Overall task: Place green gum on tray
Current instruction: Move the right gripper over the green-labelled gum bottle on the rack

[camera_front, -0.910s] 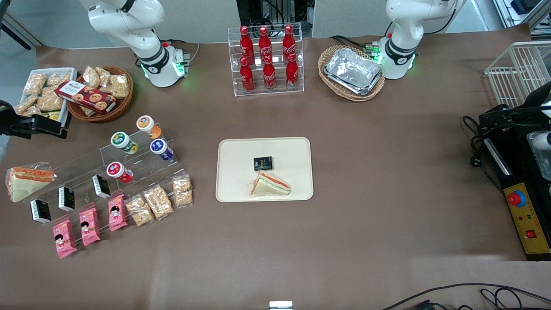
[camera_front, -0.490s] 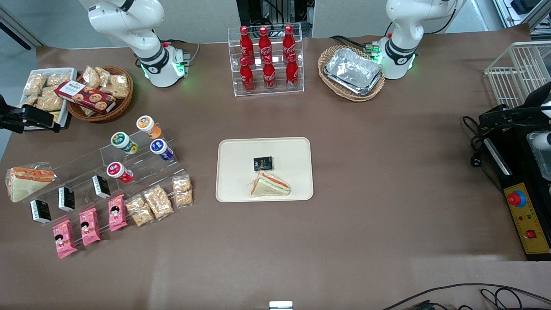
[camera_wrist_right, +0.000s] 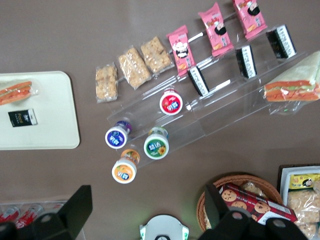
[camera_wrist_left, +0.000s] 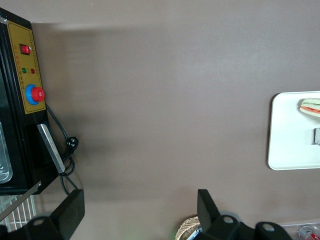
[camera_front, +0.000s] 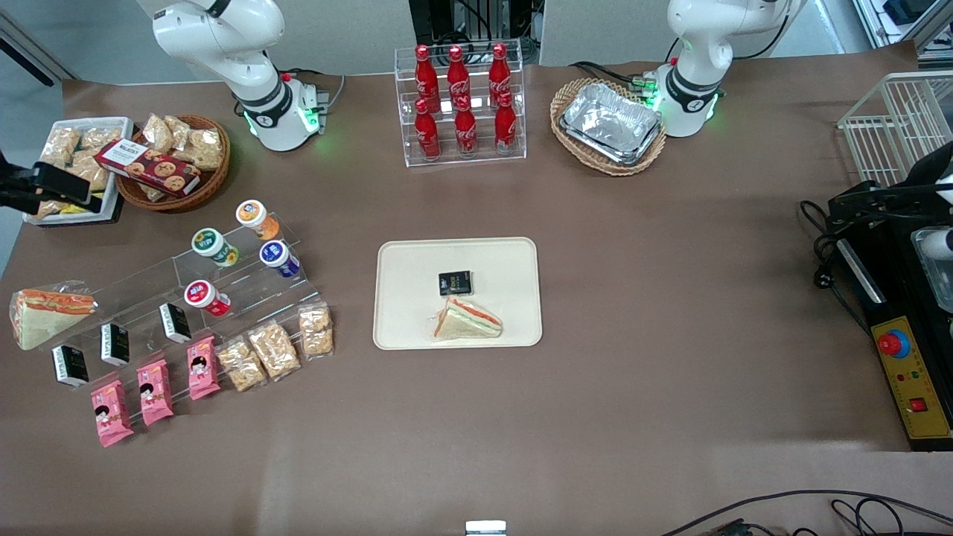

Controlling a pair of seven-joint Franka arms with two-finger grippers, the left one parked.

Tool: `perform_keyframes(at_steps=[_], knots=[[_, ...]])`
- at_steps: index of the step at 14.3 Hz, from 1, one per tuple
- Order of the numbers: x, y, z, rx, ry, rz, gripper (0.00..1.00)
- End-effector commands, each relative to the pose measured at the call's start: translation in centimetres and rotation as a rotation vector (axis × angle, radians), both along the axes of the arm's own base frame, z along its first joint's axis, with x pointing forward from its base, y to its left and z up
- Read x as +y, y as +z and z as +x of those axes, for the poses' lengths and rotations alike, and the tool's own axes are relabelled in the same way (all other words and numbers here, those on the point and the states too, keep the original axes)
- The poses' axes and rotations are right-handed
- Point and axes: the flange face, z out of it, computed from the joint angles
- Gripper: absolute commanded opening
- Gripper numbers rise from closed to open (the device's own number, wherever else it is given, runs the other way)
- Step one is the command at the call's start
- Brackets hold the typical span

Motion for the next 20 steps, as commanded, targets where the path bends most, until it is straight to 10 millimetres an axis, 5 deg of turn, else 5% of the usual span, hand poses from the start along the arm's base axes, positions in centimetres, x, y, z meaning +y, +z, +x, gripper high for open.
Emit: perform_keyframes(at_steps=[1, 10, 20], knots=[[0.0, -2.3, -2.9, 0.018, 0.004, 0.032, 1.00], [1.6, -14.7, -9.2, -0.067, 0.047, 0.016, 1.00], [1.2, -25.0, -9.7, -0.071, 0.011, 0.006, 1.00]])
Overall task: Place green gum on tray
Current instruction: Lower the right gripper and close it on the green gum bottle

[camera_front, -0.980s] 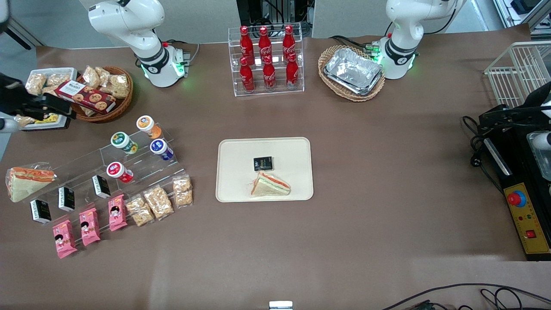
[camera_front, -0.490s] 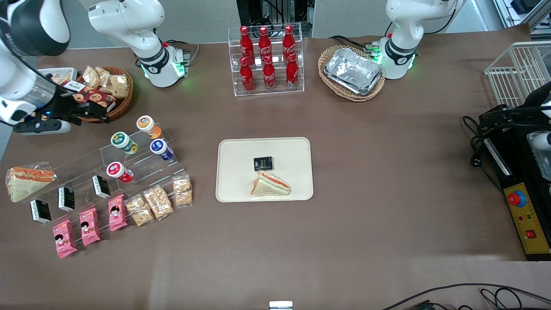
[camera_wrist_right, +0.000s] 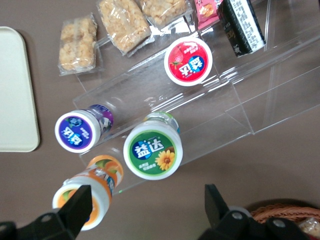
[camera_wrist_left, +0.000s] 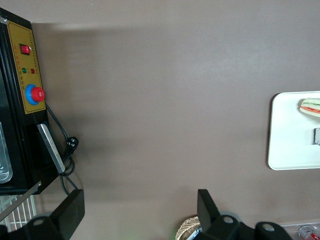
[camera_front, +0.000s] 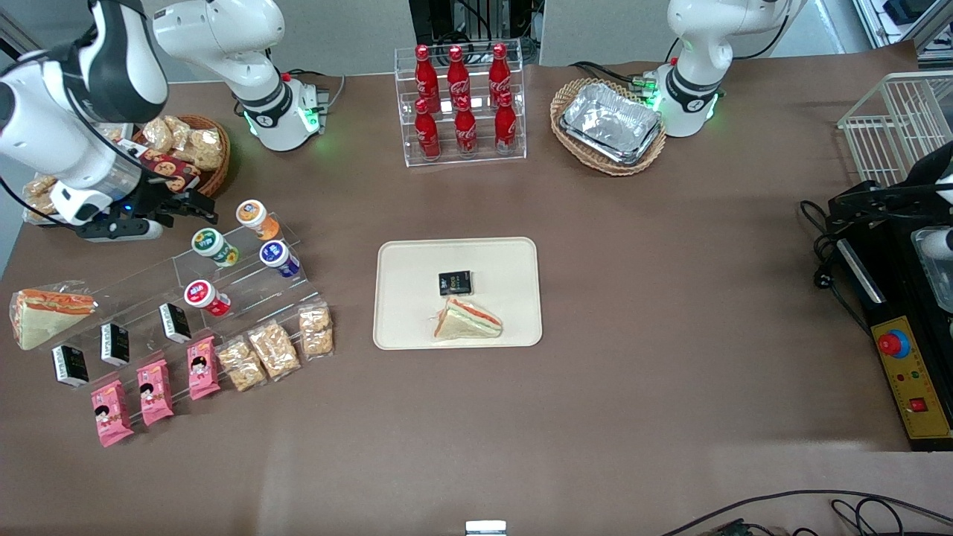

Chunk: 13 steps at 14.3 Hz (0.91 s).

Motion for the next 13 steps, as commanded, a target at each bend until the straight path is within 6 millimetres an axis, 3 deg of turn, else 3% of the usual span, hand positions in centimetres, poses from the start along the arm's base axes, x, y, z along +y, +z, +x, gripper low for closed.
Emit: perform_keyframes(at_steps=[1, 7, 10, 13], knots=[[-0.4, -2.5, 0.5, -0.018, -0.015, -0.025, 1.00], [-0.5, -5.0, 1.6, -0.032, -0.022, -0.040, 0.98], [-0.5, -5.5, 1.7, -0.041, -0.024, -0.042, 0.72], [-0.5, -5.3, 1.7, -0.041, -0.022, -0.042, 0.38]])
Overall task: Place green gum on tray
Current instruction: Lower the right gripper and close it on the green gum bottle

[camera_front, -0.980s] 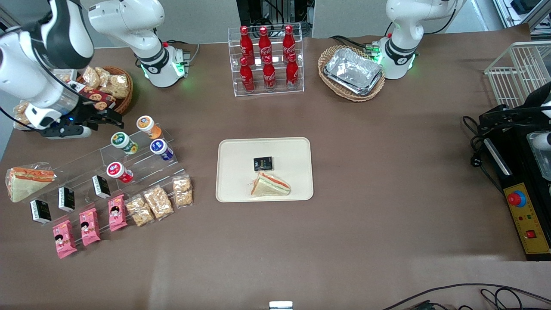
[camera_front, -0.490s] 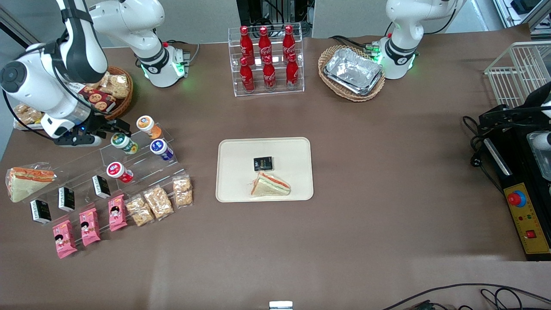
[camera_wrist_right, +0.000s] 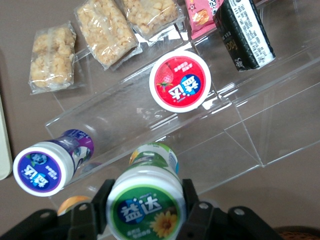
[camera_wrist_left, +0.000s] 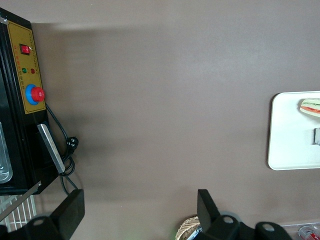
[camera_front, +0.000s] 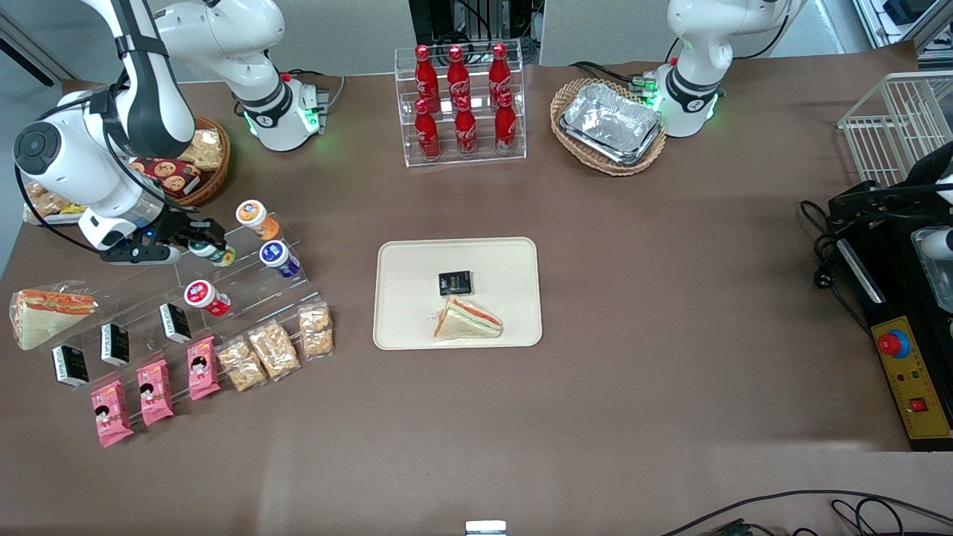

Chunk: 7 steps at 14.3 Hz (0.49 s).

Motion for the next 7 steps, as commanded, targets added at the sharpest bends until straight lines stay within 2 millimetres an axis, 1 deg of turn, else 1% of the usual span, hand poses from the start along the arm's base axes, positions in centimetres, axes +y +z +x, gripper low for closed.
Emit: perform_keyframes(at_steps=[1, 3, 4, 5, 7], knots=[[-0.3, 0.2, 0.0, -0.016, -0.001, -0.013, 0.35], [-0.4, 0.9, 0.1, -0.023, 0.008, -0.011, 0.32], [-0.4, 1.9, 0.3, -0.023, 0.010, -0.010, 0.32], [-0.5, 3.0, 0.6, -0.011, 0.009, -0.009, 0.32], [-0.6, 6.3, 1.7, 0.009, 0.014, -0.007, 0.32]])
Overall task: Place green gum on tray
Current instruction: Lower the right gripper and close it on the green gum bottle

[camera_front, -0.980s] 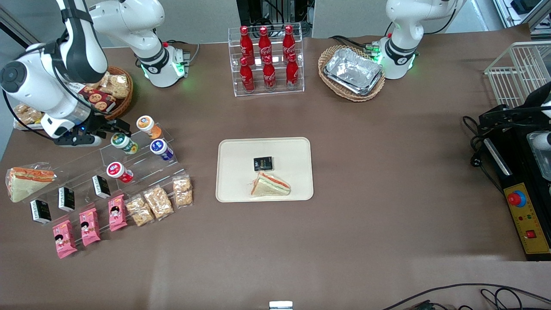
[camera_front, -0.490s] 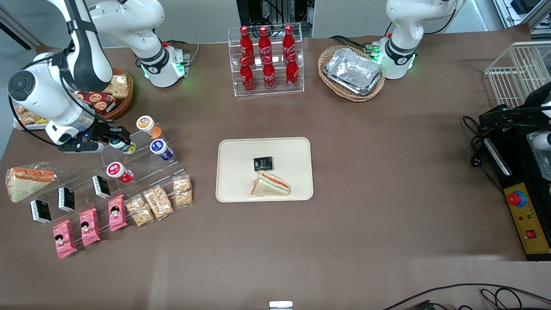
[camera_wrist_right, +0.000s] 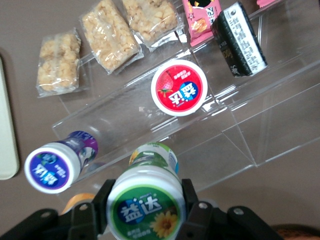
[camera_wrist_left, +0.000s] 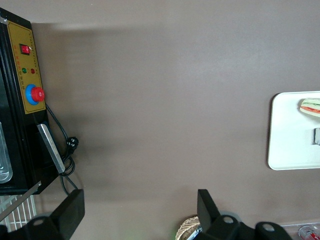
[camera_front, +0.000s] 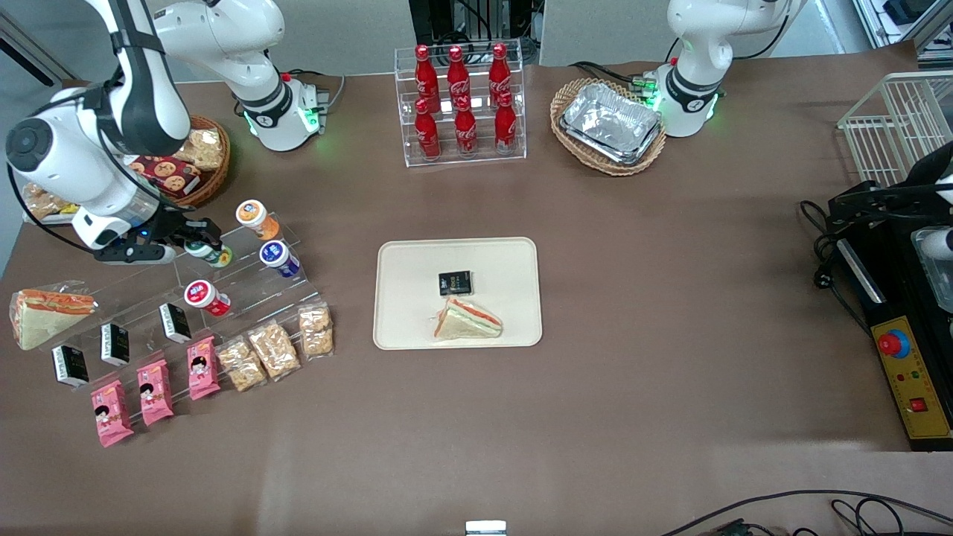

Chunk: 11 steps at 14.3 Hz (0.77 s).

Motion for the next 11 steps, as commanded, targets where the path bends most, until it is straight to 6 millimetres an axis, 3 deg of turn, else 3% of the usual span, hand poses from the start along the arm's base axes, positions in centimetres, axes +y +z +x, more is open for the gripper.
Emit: perform_keyframes(at_steps=[1, 8, 10, 11], knots=[[-0.7, 6.8, 1.9, 0.012, 0.012, -0.009, 0.32], [0.0, 20.1, 5.6, 0.103, 0.015, 0.021, 0.32], [1.5, 21.2, 6.4, 0.119, 0.017, 0.064, 0.32], [4.0, 21.1, 6.5, 0.126, 0.032, 0.063, 0.32]])
